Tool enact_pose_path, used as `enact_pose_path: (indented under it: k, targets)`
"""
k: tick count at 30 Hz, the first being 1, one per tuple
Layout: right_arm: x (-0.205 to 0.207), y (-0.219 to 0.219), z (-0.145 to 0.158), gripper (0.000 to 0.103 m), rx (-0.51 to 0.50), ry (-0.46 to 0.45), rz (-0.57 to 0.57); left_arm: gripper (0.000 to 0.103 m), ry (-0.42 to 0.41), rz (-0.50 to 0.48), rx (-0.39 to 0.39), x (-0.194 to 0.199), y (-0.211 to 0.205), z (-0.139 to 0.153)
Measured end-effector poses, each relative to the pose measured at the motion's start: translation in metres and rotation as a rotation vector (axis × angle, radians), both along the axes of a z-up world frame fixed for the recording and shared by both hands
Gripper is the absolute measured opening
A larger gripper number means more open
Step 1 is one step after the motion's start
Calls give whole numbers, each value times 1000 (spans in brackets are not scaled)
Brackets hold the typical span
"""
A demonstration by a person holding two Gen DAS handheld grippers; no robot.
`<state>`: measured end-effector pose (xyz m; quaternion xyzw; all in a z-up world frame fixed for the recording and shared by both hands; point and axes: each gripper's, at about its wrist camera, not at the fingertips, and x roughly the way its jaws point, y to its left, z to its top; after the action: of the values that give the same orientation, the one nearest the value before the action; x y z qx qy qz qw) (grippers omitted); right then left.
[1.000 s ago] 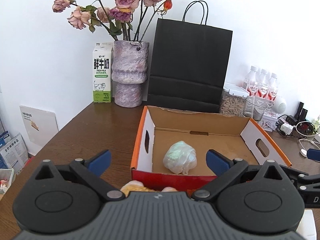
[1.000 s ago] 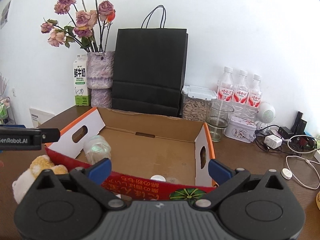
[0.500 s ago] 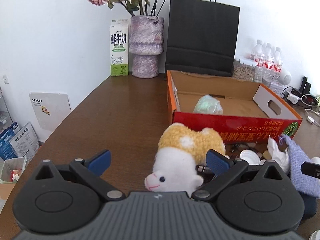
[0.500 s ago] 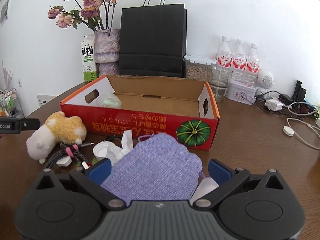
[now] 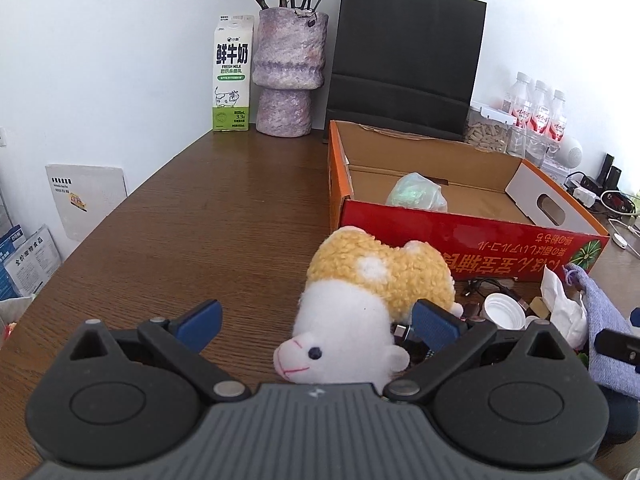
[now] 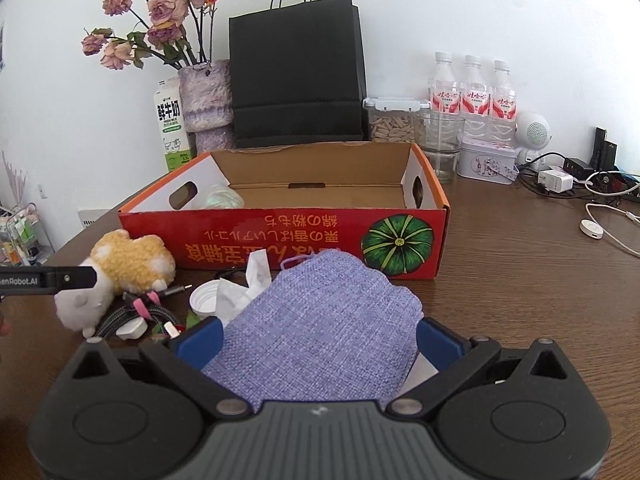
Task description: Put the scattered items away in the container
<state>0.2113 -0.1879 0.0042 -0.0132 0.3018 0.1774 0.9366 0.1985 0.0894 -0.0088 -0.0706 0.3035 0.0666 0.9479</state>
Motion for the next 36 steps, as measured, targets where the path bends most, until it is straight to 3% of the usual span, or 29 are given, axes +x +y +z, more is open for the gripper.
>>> enact_pose_path:
  k: [5, 8, 10, 14, 18, 25, 30, 32, 33, 35, 36]
  targets:
    - [-2, 1, -4, 88, -6, -22, -5, 103, 2, -7, -26, 1, 1, -10]
    - [-5, -3, -3, 76, 10, -50, -12, 103, -2, -7, -66, -1, 6, -15]
    - [-6, -3, -4, 60, 9, -58, -6, 103, -1, -9, -82, 0, 8, -17]
    - [-7, 2, -6, 53, -20, -74, 11, 103, 12, -18, -70, 1, 5, -20]
    - [-11, 3, -5, 25, -14, -88, 24, 103, 6, -22, -58, 0, 2, -21]
    - [-19, -3, -1, 1, 32, -128, 38, 103, 13, -20, -74, -1, 5, -25]
    - [-25, -7, 5, 0, 58, -165, 40, 103, 23, -19, -82, 0, 6, -27]
    - [-22, -8, 6, 0, 64, -139, 50, 103, 23, -20, -82, 0, 6, -27]
    - [-19, -8, 5, 6, 66, -117, 49, 103, 23, -18, -81, 0, 6, -27]
    - [-14, -7, 4, 36, 60, -75, 40, 103, 22, -17, -81, 0, 6, -27]
    - [-11, -6, 3, 76, 48, -64, 30, 103, 22, -17, -81, 0, 6, -27]
